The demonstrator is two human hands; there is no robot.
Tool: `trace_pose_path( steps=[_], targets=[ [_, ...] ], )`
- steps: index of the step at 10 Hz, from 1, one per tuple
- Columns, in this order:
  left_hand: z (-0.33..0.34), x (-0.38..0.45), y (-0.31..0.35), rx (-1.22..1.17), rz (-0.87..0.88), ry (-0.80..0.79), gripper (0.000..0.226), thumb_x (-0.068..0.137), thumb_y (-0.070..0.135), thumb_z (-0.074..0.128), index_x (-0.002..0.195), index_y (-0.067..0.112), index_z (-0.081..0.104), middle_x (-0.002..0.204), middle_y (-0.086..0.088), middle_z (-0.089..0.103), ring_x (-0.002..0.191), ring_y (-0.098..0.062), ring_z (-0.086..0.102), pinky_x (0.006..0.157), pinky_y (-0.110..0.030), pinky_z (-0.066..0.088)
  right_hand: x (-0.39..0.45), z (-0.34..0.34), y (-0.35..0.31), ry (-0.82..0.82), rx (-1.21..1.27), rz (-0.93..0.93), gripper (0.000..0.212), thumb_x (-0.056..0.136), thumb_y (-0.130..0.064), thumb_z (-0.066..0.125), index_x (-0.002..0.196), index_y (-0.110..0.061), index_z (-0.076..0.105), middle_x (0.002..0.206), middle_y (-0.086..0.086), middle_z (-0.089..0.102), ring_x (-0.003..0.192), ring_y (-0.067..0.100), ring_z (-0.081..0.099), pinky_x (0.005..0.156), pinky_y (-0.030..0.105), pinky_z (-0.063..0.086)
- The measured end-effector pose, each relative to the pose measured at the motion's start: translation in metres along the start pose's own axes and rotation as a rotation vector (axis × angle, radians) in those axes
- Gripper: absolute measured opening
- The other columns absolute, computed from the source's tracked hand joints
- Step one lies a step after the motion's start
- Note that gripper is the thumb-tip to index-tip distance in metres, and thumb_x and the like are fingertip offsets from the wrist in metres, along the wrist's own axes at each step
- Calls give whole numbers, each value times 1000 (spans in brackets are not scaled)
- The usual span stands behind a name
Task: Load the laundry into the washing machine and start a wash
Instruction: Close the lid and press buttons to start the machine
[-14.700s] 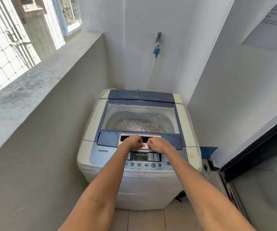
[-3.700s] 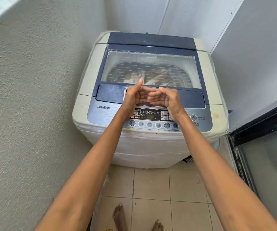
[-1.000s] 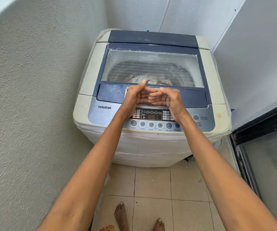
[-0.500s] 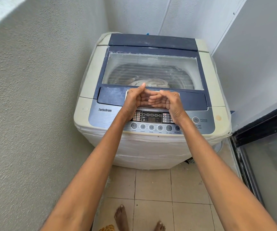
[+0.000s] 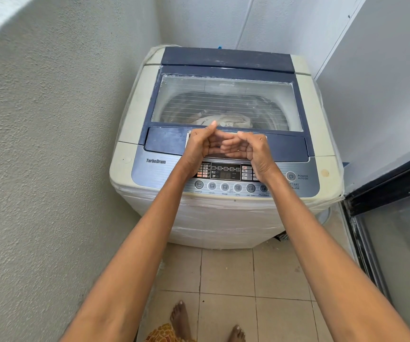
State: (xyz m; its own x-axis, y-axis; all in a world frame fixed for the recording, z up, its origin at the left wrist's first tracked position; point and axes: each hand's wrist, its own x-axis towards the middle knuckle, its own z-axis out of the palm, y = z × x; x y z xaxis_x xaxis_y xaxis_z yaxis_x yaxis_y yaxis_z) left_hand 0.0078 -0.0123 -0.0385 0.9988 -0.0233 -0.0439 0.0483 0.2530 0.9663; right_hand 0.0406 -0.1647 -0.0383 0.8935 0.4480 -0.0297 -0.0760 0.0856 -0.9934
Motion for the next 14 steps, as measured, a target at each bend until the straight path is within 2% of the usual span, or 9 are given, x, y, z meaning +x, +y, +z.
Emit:
trace_pose_path(
  steps=[9, 11, 14],
  targets=[
    [1, -1, 2, 25, -1, 7, 48, 102, 26, 34, 95, -6, 69, 86, -9, 75, 84, -27, 68, 78, -35, 56, 0, 0, -1, -8, -4, -2, 37, 91, -28, 46, 81, -8, 75, 80, 13, 75, 79, 26, 72, 68, 26, 58],
    [0, -2, 3, 16, 10, -3, 47, 102, 27, 34, 88, 4, 73, 85, -8, 75, 81, -22, 70, 75, -32, 58, 0, 0, -1, -8, 2, 0, 37, 90, -28, 46, 80, -12, 77, 79, 12, 75, 78, 25, 73, 65, 25, 57],
    [0, 0, 0, 8, 10, 7, 47, 101, 28, 35, 87, 5, 74, 85, -12, 74, 81, -25, 69, 74, -33, 57, 1, 0, 0, -10, 3, 7, 36, 92, -28, 46, 80, -12, 77, 80, 13, 75, 77, 27, 73, 65, 26, 58]
  ],
)
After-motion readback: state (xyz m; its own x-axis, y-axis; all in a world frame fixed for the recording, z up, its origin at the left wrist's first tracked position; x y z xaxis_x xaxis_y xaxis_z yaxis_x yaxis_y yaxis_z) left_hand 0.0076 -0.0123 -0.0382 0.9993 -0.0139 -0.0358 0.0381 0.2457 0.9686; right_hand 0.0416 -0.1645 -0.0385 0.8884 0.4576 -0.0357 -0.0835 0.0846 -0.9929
